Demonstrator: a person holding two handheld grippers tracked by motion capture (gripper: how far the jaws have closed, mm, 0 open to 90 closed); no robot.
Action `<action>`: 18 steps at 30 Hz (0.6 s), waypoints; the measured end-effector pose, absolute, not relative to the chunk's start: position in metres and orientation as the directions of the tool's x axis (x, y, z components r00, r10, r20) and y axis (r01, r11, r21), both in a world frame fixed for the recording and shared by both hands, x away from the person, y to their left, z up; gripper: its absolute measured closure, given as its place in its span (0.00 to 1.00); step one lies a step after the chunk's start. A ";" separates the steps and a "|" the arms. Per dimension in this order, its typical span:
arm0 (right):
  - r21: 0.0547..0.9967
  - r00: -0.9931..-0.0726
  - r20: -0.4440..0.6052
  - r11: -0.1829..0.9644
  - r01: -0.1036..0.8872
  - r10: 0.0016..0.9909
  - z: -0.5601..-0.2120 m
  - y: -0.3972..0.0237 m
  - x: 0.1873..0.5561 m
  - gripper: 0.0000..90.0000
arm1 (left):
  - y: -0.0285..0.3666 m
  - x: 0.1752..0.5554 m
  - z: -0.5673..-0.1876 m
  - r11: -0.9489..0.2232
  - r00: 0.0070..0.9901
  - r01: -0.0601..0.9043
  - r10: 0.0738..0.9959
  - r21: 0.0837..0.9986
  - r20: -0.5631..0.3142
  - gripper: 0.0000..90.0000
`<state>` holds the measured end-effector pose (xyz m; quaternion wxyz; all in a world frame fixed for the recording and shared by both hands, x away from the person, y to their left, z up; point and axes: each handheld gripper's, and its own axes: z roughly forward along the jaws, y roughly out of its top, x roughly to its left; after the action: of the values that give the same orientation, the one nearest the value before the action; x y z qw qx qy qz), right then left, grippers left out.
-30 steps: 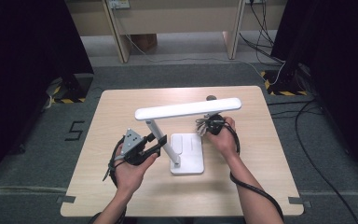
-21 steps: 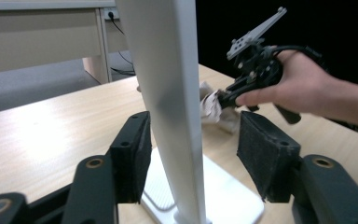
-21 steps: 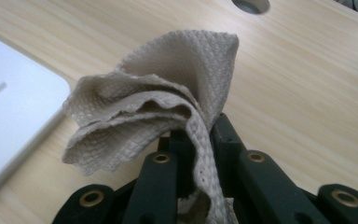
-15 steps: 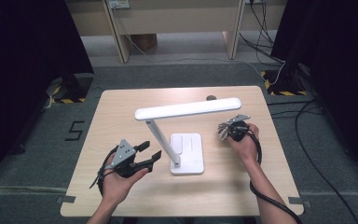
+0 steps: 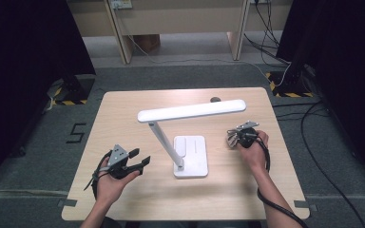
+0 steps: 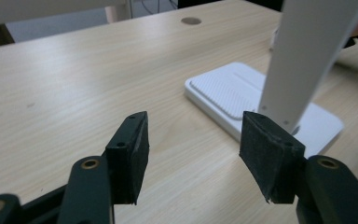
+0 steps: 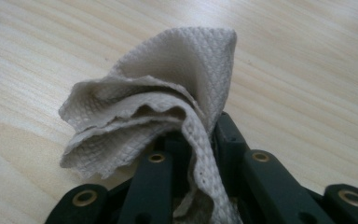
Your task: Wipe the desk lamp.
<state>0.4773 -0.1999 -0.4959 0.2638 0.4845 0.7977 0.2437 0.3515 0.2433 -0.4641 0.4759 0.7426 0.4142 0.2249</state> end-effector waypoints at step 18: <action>0.702 -0.377 -0.170 0.380 0.602 0.910 -0.489 -0.203 0.463 0.49 | 0.252 0.359 -0.485 -0.202 0.531 0.456 0.844 0.867 -0.083 0.45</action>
<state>0.4635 -0.2029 -0.4890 0.2793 0.4832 0.7824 0.2764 0.3585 0.2520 -0.4847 0.4576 0.7456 0.4357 0.2119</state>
